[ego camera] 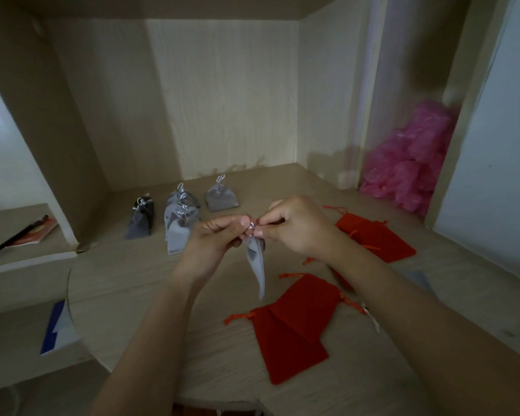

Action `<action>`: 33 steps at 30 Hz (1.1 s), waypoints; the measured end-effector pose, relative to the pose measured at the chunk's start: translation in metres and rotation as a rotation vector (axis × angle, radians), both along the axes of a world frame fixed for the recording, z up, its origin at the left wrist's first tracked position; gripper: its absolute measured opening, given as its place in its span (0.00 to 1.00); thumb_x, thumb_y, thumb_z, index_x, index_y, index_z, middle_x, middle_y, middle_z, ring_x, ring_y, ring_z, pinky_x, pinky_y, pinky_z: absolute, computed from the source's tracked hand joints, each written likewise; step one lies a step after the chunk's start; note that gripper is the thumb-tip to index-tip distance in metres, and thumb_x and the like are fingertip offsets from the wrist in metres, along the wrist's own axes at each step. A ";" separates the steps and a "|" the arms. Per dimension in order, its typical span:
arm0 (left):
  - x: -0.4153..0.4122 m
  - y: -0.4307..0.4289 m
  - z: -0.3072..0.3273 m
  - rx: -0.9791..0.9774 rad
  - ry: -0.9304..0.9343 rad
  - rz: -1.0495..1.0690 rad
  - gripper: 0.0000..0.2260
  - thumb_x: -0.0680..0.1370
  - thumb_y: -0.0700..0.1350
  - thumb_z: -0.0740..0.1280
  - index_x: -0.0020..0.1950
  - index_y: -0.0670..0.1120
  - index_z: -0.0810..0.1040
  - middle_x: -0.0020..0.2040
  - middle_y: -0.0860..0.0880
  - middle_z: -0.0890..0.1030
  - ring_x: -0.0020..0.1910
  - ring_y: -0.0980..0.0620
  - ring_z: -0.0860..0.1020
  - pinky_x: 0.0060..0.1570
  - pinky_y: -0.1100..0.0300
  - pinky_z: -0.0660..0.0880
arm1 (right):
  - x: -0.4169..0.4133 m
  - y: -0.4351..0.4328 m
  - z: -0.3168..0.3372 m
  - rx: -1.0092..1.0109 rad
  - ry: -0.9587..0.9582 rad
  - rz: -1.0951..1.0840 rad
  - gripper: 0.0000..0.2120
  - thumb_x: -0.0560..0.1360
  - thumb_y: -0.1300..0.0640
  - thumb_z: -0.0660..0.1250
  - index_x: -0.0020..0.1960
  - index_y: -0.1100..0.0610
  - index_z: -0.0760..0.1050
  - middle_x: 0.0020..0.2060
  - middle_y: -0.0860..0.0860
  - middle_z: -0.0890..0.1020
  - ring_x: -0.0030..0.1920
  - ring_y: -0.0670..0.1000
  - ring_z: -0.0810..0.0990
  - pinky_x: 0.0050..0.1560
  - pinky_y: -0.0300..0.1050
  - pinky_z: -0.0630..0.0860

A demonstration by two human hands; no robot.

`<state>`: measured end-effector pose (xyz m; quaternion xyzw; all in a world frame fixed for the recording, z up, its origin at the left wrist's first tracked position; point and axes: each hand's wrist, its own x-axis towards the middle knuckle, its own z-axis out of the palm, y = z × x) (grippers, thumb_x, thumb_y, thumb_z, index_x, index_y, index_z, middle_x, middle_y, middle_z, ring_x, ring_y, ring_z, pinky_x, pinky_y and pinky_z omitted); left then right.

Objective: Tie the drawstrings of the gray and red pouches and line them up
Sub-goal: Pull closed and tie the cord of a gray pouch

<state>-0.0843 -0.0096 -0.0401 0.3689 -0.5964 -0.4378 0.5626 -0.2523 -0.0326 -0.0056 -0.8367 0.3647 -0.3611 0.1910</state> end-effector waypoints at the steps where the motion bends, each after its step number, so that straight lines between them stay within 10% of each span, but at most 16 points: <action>1: -0.001 0.001 0.001 -0.021 -0.053 0.051 0.03 0.72 0.45 0.71 0.39 0.50 0.85 0.33 0.54 0.81 0.33 0.61 0.73 0.38 0.67 0.70 | 0.000 0.000 0.000 0.004 0.012 -0.011 0.04 0.70 0.58 0.74 0.44 0.57 0.85 0.35 0.58 0.80 0.38 0.53 0.77 0.39 0.43 0.70; 11: -0.008 0.001 -0.002 -0.278 -0.342 0.359 0.09 0.69 0.40 0.74 0.40 0.55 0.83 0.38 0.59 0.84 0.39 0.55 0.81 0.44 0.60 0.76 | -0.001 0.000 0.001 0.065 0.075 -0.141 0.04 0.71 0.54 0.73 0.43 0.53 0.85 0.35 0.52 0.84 0.38 0.52 0.81 0.35 0.42 0.72; 16: -0.012 0.003 -0.004 -0.562 -0.533 0.572 0.05 0.70 0.38 0.73 0.43 0.47 0.83 0.39 0.55 0.82 0.40 0.64 0.78 0.42 0.75 0.71 | 0.001 0.002 0.000 0.061 0.054 -0.178 0.08 0.73 0.57 0.70 0.42 0.60 0.85 0.32 0.55 0.83 0.29 0.46 0.76 0.31 0.40 0.70; 21: -0.013 0.006 -0.002 -0.734 -0.580 0.746 0.03 0.70 0.38 0.74 0.43 0.41 0.84 0.38 0.50 0.83 0.39 0.59 0.76 0.43 0.77 0.68 | 0.002 -0.001 0.002 0.536 -0.419 -0.044 0.13 0.77 0.57 0.65 0.35 0.59 0.79 0.28 0.52 0.80 0.26 0.47 0.76 0.31 0.38 0.71; 33: -0.018 0.012 0.002 -0.863 -0.535 0.694 0.02 0.69 0.35 0.74 0.40 0.39 0.83 0.39 0.55 0.79 0.39 0.62 0.74 0.45 0.75 0.69 | 0.002 0.003 -0.001 1.170 -0.726 0.076 0.08 0.74 0.57 0.68 0.37 0.57 0.75 0.27 0.48 0.75 0.25 0.42 0.68 0.24 0.31 0.65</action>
